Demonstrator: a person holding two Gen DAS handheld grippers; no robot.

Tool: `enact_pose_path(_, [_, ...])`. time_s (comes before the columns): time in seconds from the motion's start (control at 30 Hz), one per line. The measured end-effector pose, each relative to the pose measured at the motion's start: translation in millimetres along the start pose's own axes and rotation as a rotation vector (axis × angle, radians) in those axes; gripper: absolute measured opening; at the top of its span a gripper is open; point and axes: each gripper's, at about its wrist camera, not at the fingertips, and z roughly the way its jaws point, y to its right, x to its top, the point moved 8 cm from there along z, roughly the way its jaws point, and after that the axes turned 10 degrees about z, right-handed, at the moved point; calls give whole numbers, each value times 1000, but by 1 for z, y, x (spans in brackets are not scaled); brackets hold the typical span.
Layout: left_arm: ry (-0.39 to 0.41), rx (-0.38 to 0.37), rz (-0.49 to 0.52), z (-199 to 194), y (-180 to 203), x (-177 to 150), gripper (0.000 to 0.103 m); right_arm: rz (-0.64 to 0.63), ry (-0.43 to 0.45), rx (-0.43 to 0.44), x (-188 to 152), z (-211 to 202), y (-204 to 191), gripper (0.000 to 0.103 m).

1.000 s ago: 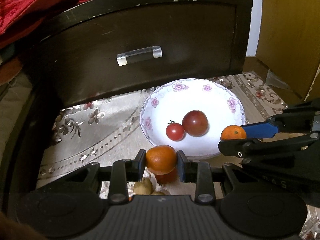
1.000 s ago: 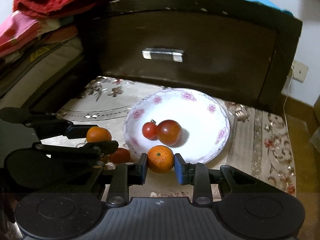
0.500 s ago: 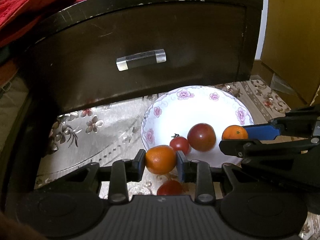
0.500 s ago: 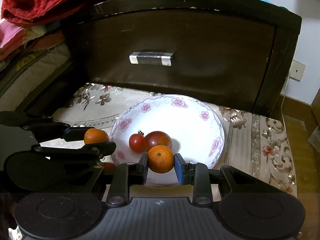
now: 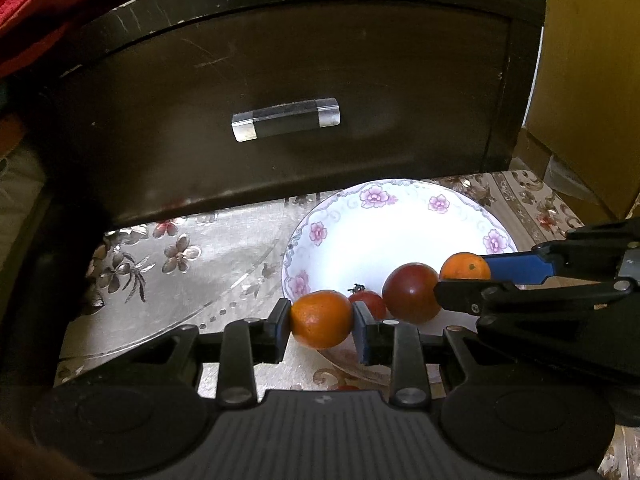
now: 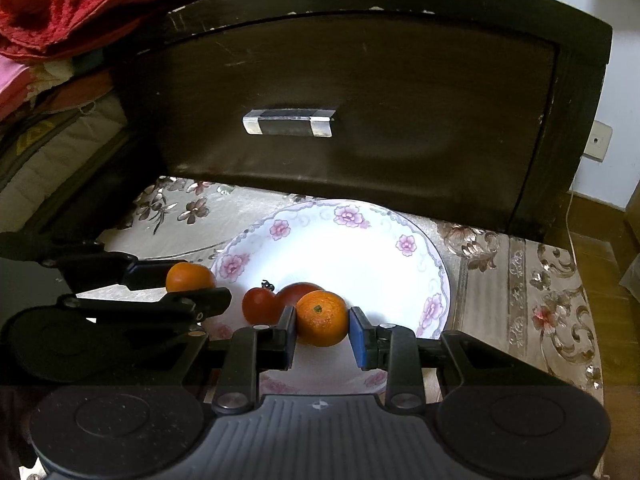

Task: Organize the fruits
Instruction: 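Carry both mandarins over the white bowl and open both grippers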

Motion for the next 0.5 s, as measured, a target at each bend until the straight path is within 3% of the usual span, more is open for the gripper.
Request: enact_pose_path(0.5, [4,-32,-9,13,5,4,37,9,-4,-18,2,12,12,27])
